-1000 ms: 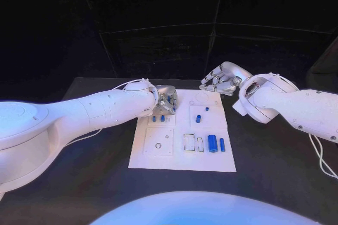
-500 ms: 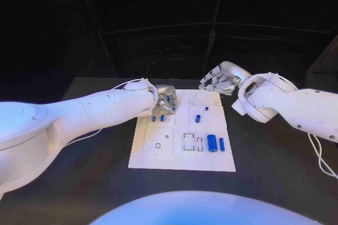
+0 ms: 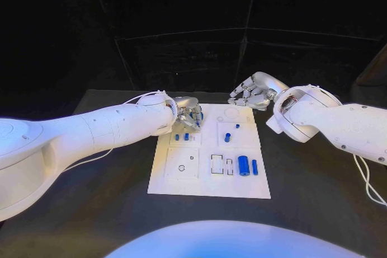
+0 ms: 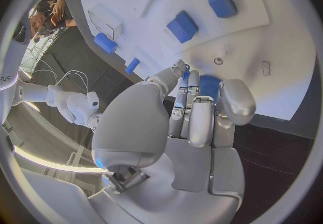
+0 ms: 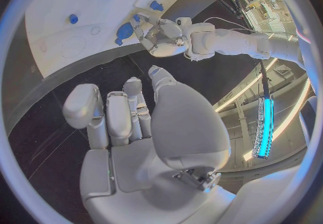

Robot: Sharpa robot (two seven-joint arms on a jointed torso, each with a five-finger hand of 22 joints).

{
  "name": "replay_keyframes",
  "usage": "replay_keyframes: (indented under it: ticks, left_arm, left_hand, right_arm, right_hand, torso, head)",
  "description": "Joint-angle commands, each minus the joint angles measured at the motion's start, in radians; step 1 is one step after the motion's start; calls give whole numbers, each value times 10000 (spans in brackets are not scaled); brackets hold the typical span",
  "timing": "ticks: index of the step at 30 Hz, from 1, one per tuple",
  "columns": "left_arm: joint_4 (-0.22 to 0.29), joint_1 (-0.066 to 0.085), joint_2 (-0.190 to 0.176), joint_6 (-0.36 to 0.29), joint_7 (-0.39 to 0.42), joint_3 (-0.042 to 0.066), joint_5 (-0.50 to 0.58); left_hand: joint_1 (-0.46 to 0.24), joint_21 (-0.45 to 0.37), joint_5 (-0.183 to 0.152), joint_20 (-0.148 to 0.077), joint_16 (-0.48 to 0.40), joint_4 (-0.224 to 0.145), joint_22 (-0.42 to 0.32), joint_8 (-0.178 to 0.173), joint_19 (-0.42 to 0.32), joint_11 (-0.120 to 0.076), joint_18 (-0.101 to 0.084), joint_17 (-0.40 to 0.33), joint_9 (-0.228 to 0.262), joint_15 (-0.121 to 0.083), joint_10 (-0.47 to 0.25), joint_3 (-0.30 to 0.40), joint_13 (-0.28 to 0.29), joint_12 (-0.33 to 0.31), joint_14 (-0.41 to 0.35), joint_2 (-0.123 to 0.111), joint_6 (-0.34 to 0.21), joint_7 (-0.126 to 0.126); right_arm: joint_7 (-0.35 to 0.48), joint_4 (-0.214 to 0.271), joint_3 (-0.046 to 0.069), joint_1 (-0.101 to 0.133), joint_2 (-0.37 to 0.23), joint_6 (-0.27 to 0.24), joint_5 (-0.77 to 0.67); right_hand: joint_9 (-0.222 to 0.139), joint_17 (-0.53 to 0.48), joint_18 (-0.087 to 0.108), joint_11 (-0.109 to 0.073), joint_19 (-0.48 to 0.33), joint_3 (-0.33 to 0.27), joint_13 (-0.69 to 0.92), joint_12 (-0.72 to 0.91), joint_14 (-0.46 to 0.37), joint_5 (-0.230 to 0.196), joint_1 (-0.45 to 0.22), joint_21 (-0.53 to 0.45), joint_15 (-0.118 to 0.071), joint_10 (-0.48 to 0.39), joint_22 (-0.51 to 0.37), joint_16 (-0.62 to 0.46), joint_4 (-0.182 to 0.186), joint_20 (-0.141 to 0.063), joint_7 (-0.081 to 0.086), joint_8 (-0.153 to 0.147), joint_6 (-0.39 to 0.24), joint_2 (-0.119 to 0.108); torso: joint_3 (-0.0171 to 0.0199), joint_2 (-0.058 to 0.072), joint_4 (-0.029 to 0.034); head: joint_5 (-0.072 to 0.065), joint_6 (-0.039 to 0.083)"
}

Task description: Assemble the parts on the task board

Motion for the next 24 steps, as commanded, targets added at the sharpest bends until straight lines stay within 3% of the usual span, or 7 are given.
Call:
replay_keyframes:
  ticks: [1, 5, 8, 11, 18, 24]
  left_arm:
    - [216, 76, -125, -372, 111, 115, 218]
    - [495, 117, -368, -313, 53, 297, 268]
    - [704, 159, -602, -243, -6, 376, 328]
    - [836, 187, -783, -163, -60, 408, 370]
    - [1136, 220, -1283, 73, -213, 442, 493]
    - [1152, 191, -1461, 198, -277, 436, 511]
  left_hand:
    - [-103, 36, -18, -53, 27, -23, 16, -70, 32, -21, -114, -21, 4, -85, 90, 57, -21, -82, 246, -37, 71, -19]
    - [-116, 41, -18, -52, 31, -33, 21, -97, 34, -14, -116, -18, 1, -82, 101, 70, -30, -113, 248, -54, 71, -9]
    - [-130, 46, -19, -49, 27, -40, 25, -120, 36, -8, -118, -29, 1, -78, 115, 79, -36, -141, 248, -70, 74, -3]
    - [-137, 49, -19, -48, 27, -44, 29, -130, 37, -7, -119, -31, 1, -76, 125, 85, -38, -155, 248, -78, 80, -1]
    - [-170, 46, -20, -44, 19, -62, 29, -175, 36, 0, -119, -58, 2, -69, 161, 97, -47, -213, 246, -121, 99, 6]
    - [-182, 44, -21, -42, 11, -67, 29, -189, 35, 1, -119, -78, 3, -67, 176, 98, -48, -230, 242, -137, 107, 6]
  right_arm:
    - [100, 3, 6, 20, -2, 19, -16]
    - [101, 9, 6, 20, -15, 20, -16]
    - [98, 14, 6, 20, -31, 21, -16]
    - [96, 17, 6, 20, -42, 21, -16]
    - [90, 13, 6, 19, -52, 32, -15]
    - [88, 6, 6, 19, -45, 41, -15]
  right_hand:
    - [12, 9, 164, -10, 40, 4, -11, 27, 276, 42, 18, -26, -74, -32, 9, -26, 44, -40, -20, 58, -17, 71]
    - [12, 9, 164, -10, 40, 4, -11, 27, 276, 42, 18, -26, -74, -32, 9, -26, 44, -40, -20, 58, -17, 71]
    - [12, 9, 164, -10, 40, 4, -11, 27, 276, 42, 18, -26, -74, -32, 9, -26, 44, -40, -20, 58, -17, 71]
    - [12, 9, 164, -10, 40, 4, -11, 27, 276, 42, 18, -26, -74, -32, 9, -26, 44, -40, -20, 58, -17, 71]
    - [12, 9, 164, -10, 40, 4, -11, 27, 276, 42, 18, -26, -74, -32, 9, -26, 44, -40, -20, 58, -17, 71]
    - [12, 9, 164, -10, 40, 4, -11, 27, 276, 42, 18, -26, -74, -32, 9, -26, 44, -40, -20, 58, -17, 71]
  torso:
    - [2, -2, -7]
    - [2, 2, -3]
    - [3, -8, 16]
    - [0, -10, 29]
    - [-5, 24, -17]
    - [-1, 12, -24]
  head:
    - [11, 7]
    - [26, 28]
    - [14, 22]
    - [15, 24]
    - [82, 41]
    - [102, 16]
